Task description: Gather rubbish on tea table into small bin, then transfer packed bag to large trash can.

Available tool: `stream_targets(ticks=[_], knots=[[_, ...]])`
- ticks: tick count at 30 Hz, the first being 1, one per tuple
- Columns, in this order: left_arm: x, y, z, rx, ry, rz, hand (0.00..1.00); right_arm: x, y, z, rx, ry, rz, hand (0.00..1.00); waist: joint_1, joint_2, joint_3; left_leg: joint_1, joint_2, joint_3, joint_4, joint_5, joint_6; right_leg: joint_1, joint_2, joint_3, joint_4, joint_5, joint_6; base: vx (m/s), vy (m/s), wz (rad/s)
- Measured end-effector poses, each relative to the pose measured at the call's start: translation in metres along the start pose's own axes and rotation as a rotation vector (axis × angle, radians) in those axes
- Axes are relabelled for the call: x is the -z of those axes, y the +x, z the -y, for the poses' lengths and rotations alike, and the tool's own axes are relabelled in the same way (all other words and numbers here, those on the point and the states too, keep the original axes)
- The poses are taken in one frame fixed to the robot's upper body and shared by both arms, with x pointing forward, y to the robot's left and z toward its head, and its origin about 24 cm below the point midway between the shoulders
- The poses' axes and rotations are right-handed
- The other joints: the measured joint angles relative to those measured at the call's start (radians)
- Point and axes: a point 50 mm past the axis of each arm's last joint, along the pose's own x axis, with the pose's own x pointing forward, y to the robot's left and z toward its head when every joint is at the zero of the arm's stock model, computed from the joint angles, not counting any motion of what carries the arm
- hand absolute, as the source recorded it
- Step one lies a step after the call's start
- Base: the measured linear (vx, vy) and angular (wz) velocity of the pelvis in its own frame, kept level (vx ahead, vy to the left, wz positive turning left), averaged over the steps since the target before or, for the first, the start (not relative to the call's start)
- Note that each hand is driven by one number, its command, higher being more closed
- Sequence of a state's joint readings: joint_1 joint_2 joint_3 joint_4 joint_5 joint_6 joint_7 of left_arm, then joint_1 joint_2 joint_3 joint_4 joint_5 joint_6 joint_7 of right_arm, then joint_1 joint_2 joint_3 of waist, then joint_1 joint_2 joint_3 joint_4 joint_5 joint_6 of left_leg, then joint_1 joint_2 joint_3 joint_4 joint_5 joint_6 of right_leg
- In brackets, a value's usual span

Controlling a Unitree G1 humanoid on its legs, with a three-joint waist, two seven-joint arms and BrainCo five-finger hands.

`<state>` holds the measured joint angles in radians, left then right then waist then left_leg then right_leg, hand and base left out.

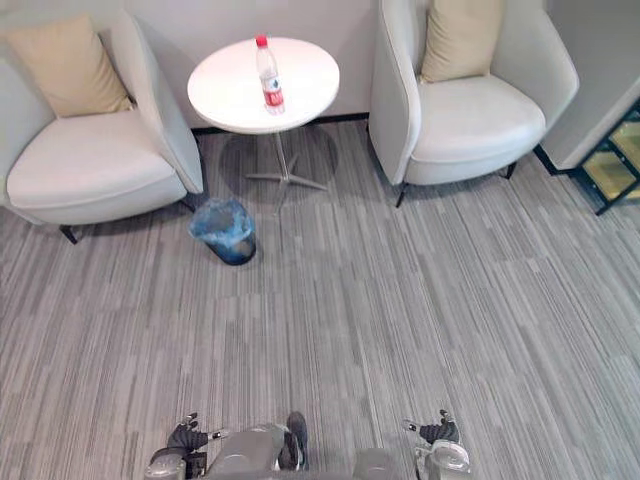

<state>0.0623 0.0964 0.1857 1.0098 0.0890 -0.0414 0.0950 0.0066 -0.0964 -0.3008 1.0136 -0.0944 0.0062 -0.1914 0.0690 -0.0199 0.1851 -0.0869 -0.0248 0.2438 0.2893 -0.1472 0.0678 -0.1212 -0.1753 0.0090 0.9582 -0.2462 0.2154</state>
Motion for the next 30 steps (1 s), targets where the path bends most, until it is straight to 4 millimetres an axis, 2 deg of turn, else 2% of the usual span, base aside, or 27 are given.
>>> stream_targets(ticks=[2,3,4,6,7,8,9,10,11,12,14,15,16,18,20,22,24,25,26,27,28,29,30], knots=[[-0.002,0.0,0.004,0.009,-0.008,0.001,0.0,-0.003,0.0,-0.002,-0.003,0.0,0.018,0.0,-0.006,0.021,0.005,0.119,0.002,-0.04,-0.08,-0.017,0.02,-0.08,0.002,-0.085,0.049,-0.028,-0.066,0.47,0.031,0.09],[-0.004,0.001,0.008,0.017,-0.012,0.004,0.0,-0.002,0.0,-0.001,-0.002,-0.007,0.013,0.0,-0.019,0.028,0.009,0.183,0.007,-0.055,-0.124,-0.027,0.014,-0.116,0.004,-0.127,0.014,-0.05,-0.104,0.4,-0.029,0.25],[-0.005,0.001,0.009,0.019,-0.012,0.006,0.0,-0.002,0.0,-0.001,-0.004,-0.012,0.013,0.0,-0.028,0.029,0.01,0.206,0.009,-0.061,-0.137,-0.029,0.012,-0.135,0.006,-0.142,-0.013,-0.058,-0.117,0.38,-0.078,0.35],[-0.011,0.002,0.011,0.024,-0.014,0.019,0.0,-0.002,0.0,-0.001,-0.004,-0.013,0.013,0.0,-0.055,0.039,0.016,0.255,0.03,-0.09,-0.154,-0.038,0.003,-0.203,0.03,-0.169,-0.183,-0.059,-0.132,0.33,-0.129,0.53],[-0.015,0.003,0.012,0.027,-0.014,0.028,0.0,0.0,0.0,-0.001,-0.003,-0.014,0.007,0.0,-0.063,0.047,0.017,0.271,0.053,-0.111,-0.156,-0.053,-0.021,-0.228,0.056,-0.165,-0.324,-0.029,-0.137,0.37,-0.202,0.65],[-0.016,0.004,0.01,0.024,-0.009,0.034,0.0,0.004,-0.001,0.0,-0.003,-0.016,-0.007,0.0,-0.066,0.041,0.014,0.277,0.059,-0.122,-0.161,-0.065,-0.04,-0.231,0.07,-0.152,-0.446,0.031,-0.136,0.45,-0.276,0.72],[-0.015,0.004,0.007,0.019,0.004,0.034,0.0,0.011,-0.003,0.001,-0.001,-0.018,-0.025,0.0,-0.072,0.016,0.006,0.293,0.049,-0.143,-0.167,-0.086,-0.071,-0.232,0.066,-0.124,-0.552,0.122,-0.145,0.49,-0.31,0.73],[-0.011,0.003,0.011,0.027,0.0,0.011,0.0,0.019,-0.003,0.009,0.018,-0.029,-0.051,0.0,-0.081,0.031,0.006,0.324,0.068,-0.175,-0.169,-0.128,-0.106,-0.232,0.078,-0.131,-0.502,0.185,-0.2,0.42,-0.271,0.48],[-0.004,0.002,0.013,0.035,-0.005,-0.01,0.0,0.021,-0.002,0.012,0.024,-0.032,-0.061,0.0,-0.073,0.048,-0.004,0.324,0.094,-0.173,-0.157,-0.127,-0.109,-0.23,0.093,-0.141,-0.491,0.149,-0.206,0.42,-0.27,0.27],[0.002,0.0,0.015,0.037,-0.016,-0.032,0.0,0.017,-0.002,0.012,0.024,-0.029,-0.049,0.0,-0.071,0.059,-0.01,0.309,0.11,-0.174,-0.109,-0.126,-0.11,-0.222,0.105,-0.152,-0.489,0.128,-0.217,0.4,-0.27,0.06],[0.006,-0.001,0.019,0.041,-0.042,-0.044,0.0,0.014,-0.002,0.007,0.015,-0.021,-0.036,0.0,-0.078,0.062,-0.009,0.228,0.143,-0.183,0.096,-0.11,-0.141,-0.177,0.12,-0.179,-0.504,0.098,-0.24,0.39,-0.288,0.34],[0.004,-0.001,0.021,0.042,-0.065,-0.038,0.0,0.015,-0.003,0.003,0.004,-0.022,-0.033,0.0,-0.077,0.067,-0.007,0.132,0.184,-0.187,0.32,-0.058,-0.193,-0.114,0.136,-0.203,-0.539,0.085,-0.256,0.38,-0.278,0.33],[0.0,-0.002,0.022,0.036,-0.093,-0.021,0.0,0.012,-0.004,0.0,-0.003,-0.016,-0.015,0.0,-0.065,0.069,-0.003,0.057,0.231,-0.181,0.528,-0.027,-0.202,-0.046,0.159,-0.209,-0.572,0.07,-0.272,0.37,-0.25,0.15],[-0.005,-0.002,0.022,0.036,-0.099,0.005,0.0,0.01,-0.005,-0.003,-0.014,-0.023,-0.001,0.0,-0.045,0.066,0.002,-0.031,0.285,-0.127,0.702,-0.04,-0.192,0.054,0.178,-0.212,-0.623,0.049,-0.294,0.33,-0.153,-0.06],[-0.01,-0.002,0.023,0.038,-0.1,0.028,0.0,0.004,-0.005,-0.004,-0.017,-0.013,0.02,0.0,-0.043,0.061,0.002,-0.107,0.293,-0.071,0.705,-0.055,-0.168,0.122,0.172,-0.213,-0.676,0.042,-0.289,0.34,-0.089,-0.02],[-0.014,-0.002,0.025,0.041,-0.104,0.043,0.0,0.002,-0.004,-0.005,-0.016,0.003,0.023,0.0,-0.027,0.065,0.001,-0.152,0.292,-0.004,0.583,-0.069,-0.145,0.167,0.166,-0.206,-0.723,0.05,-0.272,0.3,0.015,-0.09],[-0.016,-0.002,0.026,0.044,-0.105,0.049,0.0,0.004,-0.005,-0.005,-0.008,0.031,0.008,0.0,-0.022,0.06,0.002,-0.161,0.227,0.045,0.268,-0.059,-0.148,0.23,0.14,-0.206,-0.777,0.047,-0.251,0.43,0.122,0.01],[-0.016,-0.002,0.028,0.049,-0.101,0.045,0.0,0.005,-0.004,-0.003,-0.001,0.038,0.005,0.0,-0.022,0.059,0.002,-0.144,0.179,0.047,0.077,-0.007,-0.154,0.253,0.124,-0.201,-0.8,0.041,-0.232,0.42,0.155,-0.02],[-0.015,-0.002,0.028,0.052,-0.095,0.043,0.0,0.006,-0.004,-0.002,0.002,0.038,-0.001,0.0,-0.022,0.062,0.001,-0.133,0.159,0.046,-0.011,0.034,-0.152,0.265,0.121,-0.198,-0.811,0.036,-0.221,0.42,0.2,-0.16],[-0.012,-0.002,0.029,0.056,-0.09,0.035,0.0,0.009,-0.004,0.0,0.005,0.033,-0.015,0.0,-0.014,0.071,0.0,-0.105,0.14,0.03,-0.103,0.183,-0.113,0.288,0.121,-0.18,-0.823,0.021,-0.193,0.34,0.18,-0.21],[-0.014,-0.001,0.026,0.05,-0.085,0.041,0.0,0.011,-0.004,-0.004,-0.004,0.033,-0.03,0.0,-0.007,0.06,-0.003,-0.089,0.117,0.038,-0.116,0.182,-0.071,0.298,0.109,-0.169,-0.827,0.015,-0.183,0.42,0.206,-0.13],[-0.017,0.001,0.022,0.044,-0.069,0.046,0.0,0.011,-0.004,-0.007,-0.013,0.033,-0.033,0.0,-0.005,0.031,-0.008,-0.084,0.087,0.04,-0.116,0.163,-0.053,0.301,0.076,-0.162,-0.83,0.017,-0.178,0.4,0.191,0.05],[-0.019,0.001,0.022,0.046,-0.061,0.05,0.0,0.013,-0.004,-0.006,-0.011,0.031,-0.038,0.0,-0.003,0.013,-0.005,-0.09,0.072,0.041,-0.096,0.136,-0.045,0.303,0.058,-0.151,-0.826,0.015,-0.175,0.45,0.215,0.16]])
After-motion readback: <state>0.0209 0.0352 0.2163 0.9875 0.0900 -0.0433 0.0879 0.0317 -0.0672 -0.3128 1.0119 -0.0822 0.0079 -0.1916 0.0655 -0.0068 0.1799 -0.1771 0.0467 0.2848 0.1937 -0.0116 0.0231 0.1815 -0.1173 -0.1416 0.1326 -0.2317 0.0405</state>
